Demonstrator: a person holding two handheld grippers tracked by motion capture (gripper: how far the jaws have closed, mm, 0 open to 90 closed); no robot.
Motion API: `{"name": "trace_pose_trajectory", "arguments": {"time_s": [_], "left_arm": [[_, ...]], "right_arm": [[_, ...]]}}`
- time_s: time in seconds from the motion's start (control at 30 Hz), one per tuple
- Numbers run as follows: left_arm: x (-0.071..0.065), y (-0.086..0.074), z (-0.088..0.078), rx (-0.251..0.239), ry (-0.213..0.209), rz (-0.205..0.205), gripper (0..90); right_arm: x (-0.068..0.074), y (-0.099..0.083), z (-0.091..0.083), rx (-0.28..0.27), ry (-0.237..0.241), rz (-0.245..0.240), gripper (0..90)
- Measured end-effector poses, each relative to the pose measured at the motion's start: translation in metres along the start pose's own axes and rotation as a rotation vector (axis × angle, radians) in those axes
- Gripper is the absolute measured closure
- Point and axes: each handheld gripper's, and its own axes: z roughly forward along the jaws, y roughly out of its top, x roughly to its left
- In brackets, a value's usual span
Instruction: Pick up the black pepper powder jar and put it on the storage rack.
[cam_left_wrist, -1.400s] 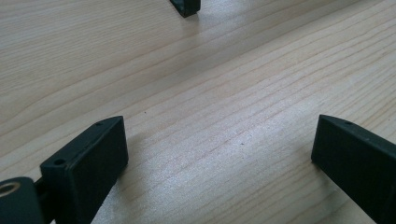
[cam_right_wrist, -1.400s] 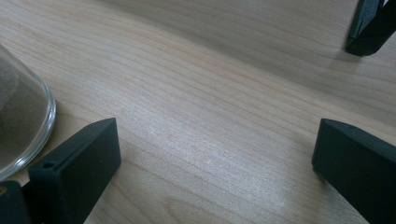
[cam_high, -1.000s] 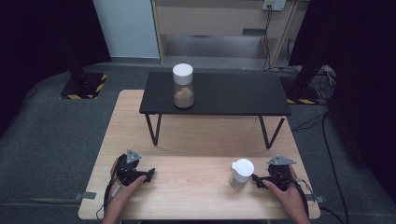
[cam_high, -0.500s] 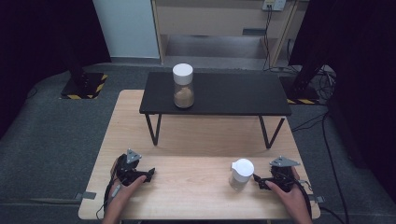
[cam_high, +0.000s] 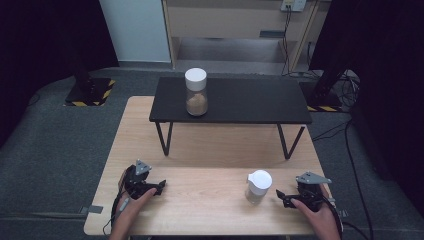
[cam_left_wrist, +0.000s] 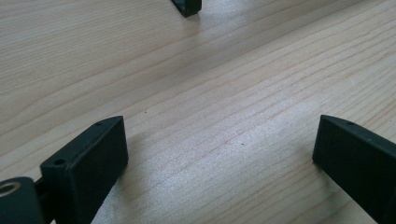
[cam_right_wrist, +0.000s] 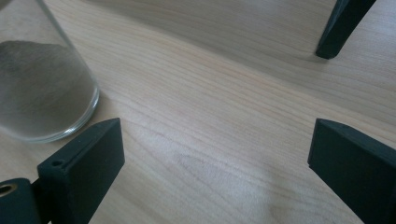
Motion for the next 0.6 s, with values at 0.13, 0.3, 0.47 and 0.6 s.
{"name": "trace_pose_trajectory", "arguments": {"time_s": [0.13,0.3,0.47,0.6], "left_arm": [[0.0,0.0,0.0,0.0,0.001,-0.001,1.8],[-0.001,0.0,0.0,0.0,0.002,-0.002,1.9],[0.0,0.0,0.0,0.0,0.001,-0.002,1.9],[0.0,0.0,0.0,0.0,0.0,-0.002,1.9]], "right_arm": [[0.002,-0.002,-0.005,-0.007,0.002,0.001,4.4],[0.008,-0.004,-0.01,-0.007,0.011,-0.016,4.5],[0.013,-0.005,-0.014,-0.007,0.014,-0.035,4.4],[0.017,-0.006,-0.017,-0.007,0.027,-0.045,4.4]]}}
